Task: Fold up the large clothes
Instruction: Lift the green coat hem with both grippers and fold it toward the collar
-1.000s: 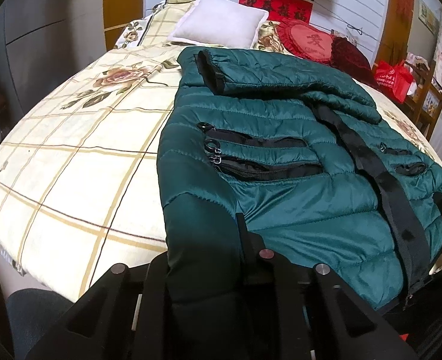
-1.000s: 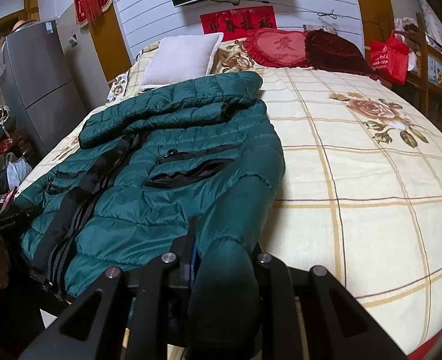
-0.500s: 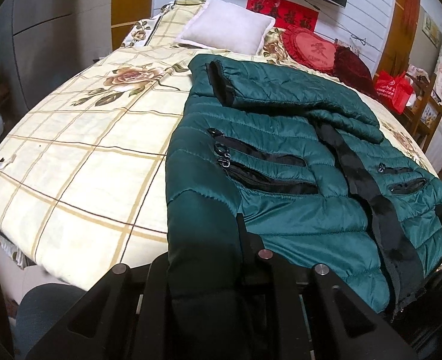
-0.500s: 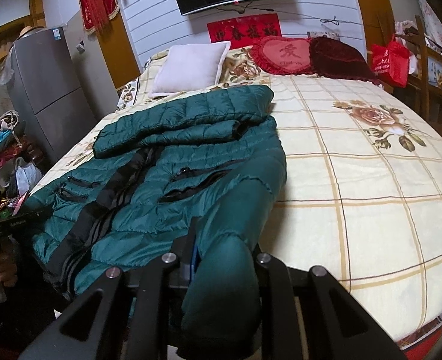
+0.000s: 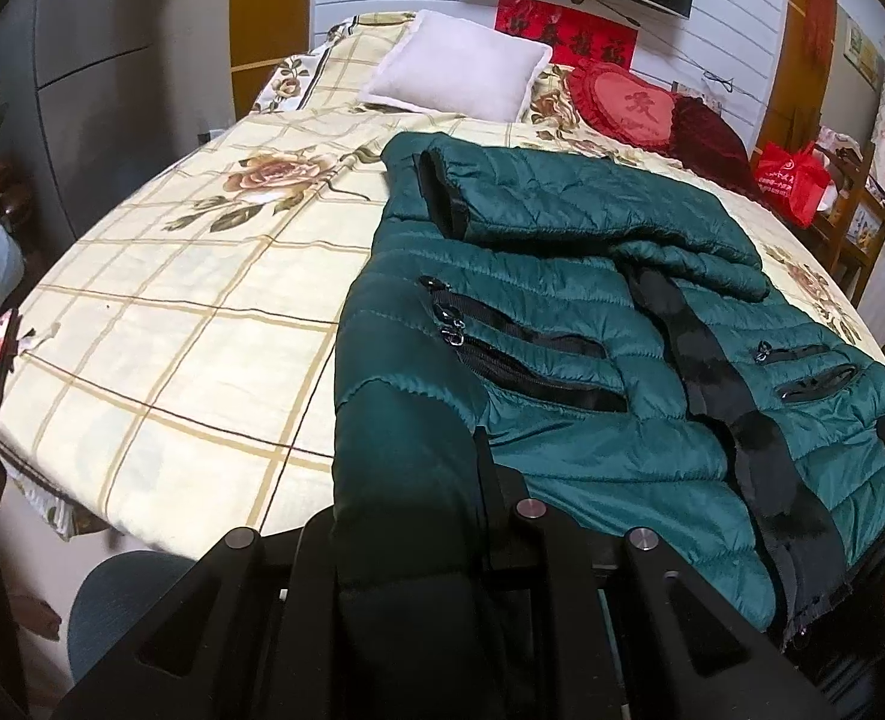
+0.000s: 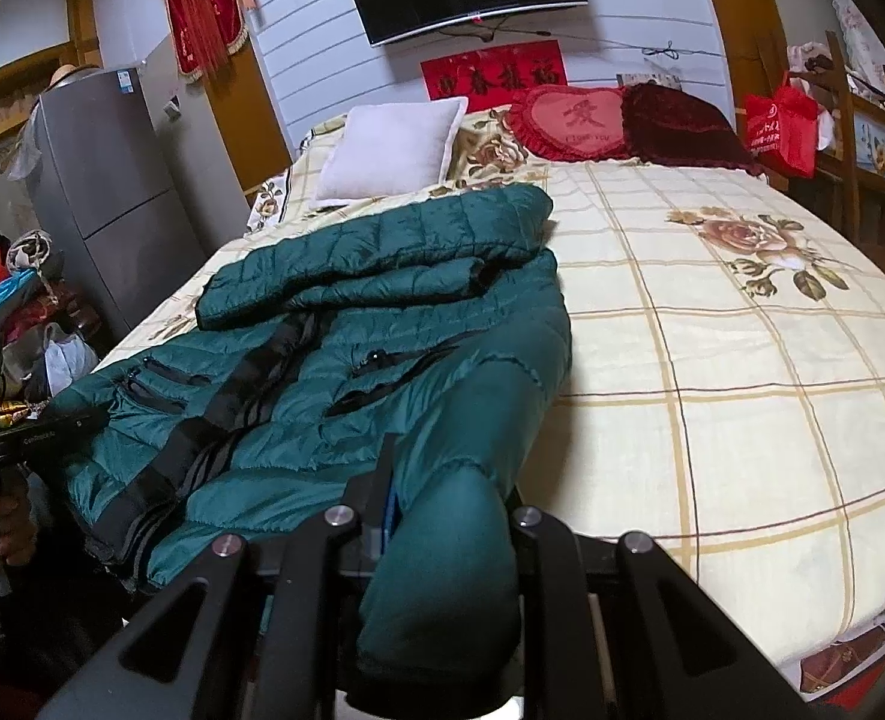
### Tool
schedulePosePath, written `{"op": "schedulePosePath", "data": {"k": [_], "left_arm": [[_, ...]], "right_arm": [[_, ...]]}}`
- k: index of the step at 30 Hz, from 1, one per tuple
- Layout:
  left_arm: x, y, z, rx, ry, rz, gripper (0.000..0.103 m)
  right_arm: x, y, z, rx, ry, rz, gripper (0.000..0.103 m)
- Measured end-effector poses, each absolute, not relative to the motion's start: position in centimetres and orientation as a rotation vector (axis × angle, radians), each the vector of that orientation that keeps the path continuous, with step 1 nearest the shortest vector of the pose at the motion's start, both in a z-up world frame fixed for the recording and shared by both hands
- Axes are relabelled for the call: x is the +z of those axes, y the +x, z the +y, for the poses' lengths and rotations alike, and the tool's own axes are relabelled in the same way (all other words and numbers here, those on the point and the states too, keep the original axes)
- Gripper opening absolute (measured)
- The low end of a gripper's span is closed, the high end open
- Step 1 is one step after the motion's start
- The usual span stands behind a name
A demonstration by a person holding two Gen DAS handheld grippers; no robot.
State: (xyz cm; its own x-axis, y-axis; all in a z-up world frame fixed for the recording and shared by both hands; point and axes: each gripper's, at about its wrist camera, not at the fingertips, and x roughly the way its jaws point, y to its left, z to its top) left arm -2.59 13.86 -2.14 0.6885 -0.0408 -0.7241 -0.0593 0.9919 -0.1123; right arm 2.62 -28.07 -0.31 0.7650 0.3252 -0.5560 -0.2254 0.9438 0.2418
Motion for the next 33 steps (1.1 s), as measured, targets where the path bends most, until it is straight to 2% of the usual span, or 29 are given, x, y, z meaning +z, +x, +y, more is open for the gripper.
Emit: {"op": "schedulePosePath", "data": {"k": [18, 33], "left_arm": [[1.1, -2.8, 14.9, 0.002, -0.135, 0.735, 0.015], [6.4, -3.6, 17.5, -0.018, -0.234, 0.574, 0.015]], "right_arm": [[3.6, 0.4, -28.5, 0.323, 0.136, 0.536, 0.018], [10.1, -2.8, -28.2, 0.366, 0.120, 0.390, 0.018]]}}
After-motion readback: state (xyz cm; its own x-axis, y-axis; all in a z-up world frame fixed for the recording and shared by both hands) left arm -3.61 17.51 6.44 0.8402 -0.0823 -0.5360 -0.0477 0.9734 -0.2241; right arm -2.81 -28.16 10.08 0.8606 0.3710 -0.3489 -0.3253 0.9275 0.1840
